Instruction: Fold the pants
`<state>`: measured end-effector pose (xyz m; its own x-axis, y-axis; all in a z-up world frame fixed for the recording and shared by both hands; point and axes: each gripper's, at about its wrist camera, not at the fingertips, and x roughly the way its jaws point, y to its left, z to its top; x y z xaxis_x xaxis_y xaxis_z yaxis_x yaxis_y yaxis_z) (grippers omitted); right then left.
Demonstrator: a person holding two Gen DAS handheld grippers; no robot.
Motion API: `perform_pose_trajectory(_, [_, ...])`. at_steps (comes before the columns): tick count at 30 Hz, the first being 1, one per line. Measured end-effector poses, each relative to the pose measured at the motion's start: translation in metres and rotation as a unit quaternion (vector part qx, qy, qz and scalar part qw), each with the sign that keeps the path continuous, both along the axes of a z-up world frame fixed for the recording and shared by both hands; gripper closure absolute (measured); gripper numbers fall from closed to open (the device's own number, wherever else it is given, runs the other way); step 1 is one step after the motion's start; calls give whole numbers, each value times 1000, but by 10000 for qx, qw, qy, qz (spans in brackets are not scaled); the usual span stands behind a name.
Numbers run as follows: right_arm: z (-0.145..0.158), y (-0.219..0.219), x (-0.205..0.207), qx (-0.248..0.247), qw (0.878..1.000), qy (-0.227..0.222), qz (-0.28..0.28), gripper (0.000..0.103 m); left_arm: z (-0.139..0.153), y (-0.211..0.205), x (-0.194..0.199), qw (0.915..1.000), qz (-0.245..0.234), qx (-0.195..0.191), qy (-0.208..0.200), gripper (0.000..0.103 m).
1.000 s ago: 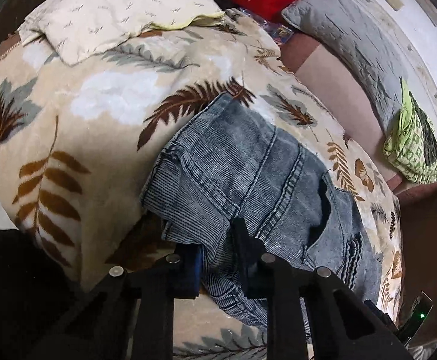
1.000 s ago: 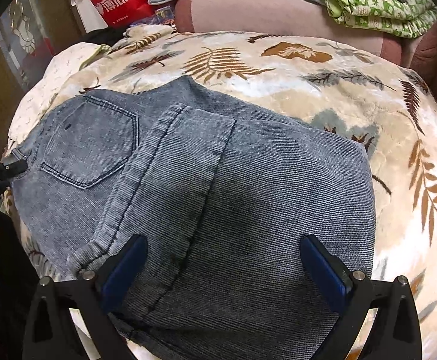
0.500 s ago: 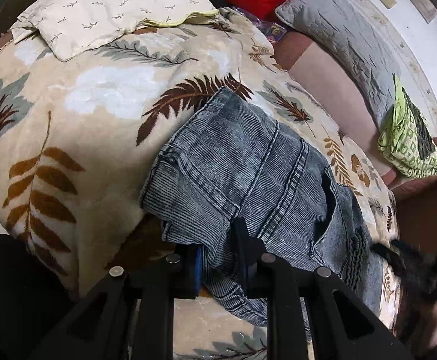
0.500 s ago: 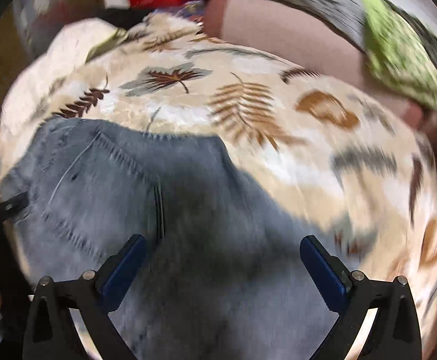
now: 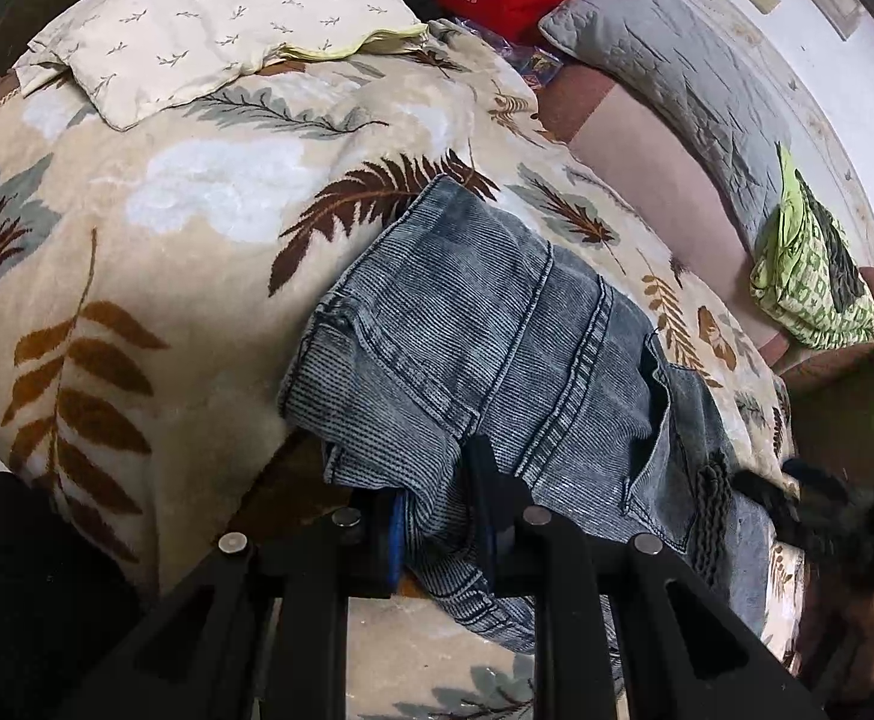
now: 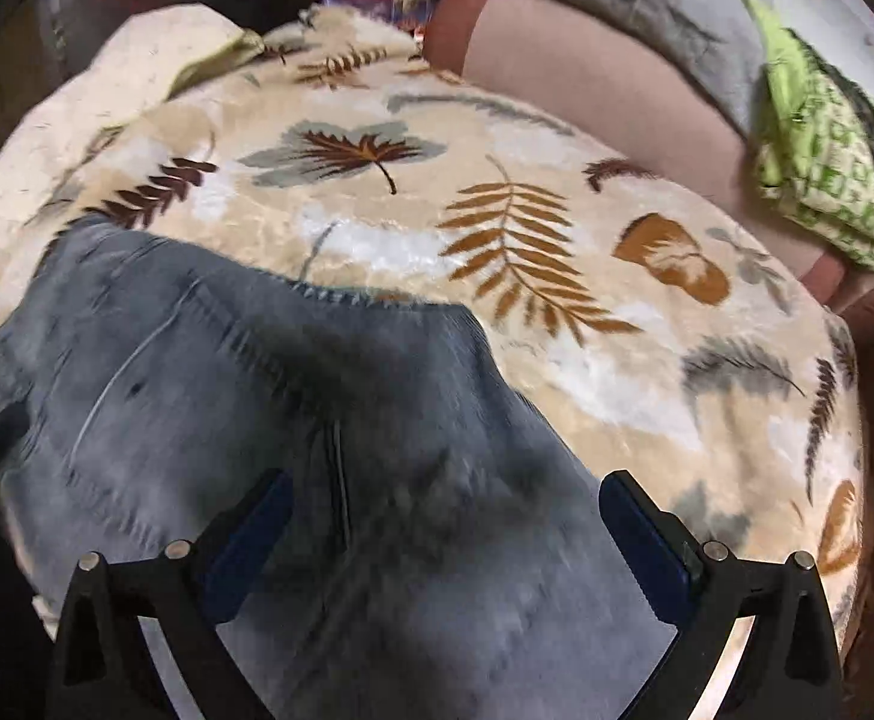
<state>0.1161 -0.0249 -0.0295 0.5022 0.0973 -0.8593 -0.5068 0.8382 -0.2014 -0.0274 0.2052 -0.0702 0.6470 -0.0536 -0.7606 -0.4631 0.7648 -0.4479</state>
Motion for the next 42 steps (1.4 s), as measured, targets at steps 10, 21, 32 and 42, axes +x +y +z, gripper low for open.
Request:
perform_pose_trajectory(10, [-9, -87, -51, 575, 9954, 196, -743, 0, 7, -8, 1, 9996, 45, 274, 58, 83])
perform_pose_trajectory(21, [-18, -152, -65, 2531, 9569, 715, -1230, 0, 12, -18, 4, 9975, 41, 692, 158, 83])
perform_pose_trajectory(32, [-36, -193, -55, 3542, 9166, 852, -1648, 0, 26, -34, 9, 9908, -26, 1314, 336, 83])
perform_pose_trajectory(42, [-24, -212, -63, 4144, 8927, 678, -1633, 0, 46, -52, 13, 9835, -107, 1771, 349, 83])
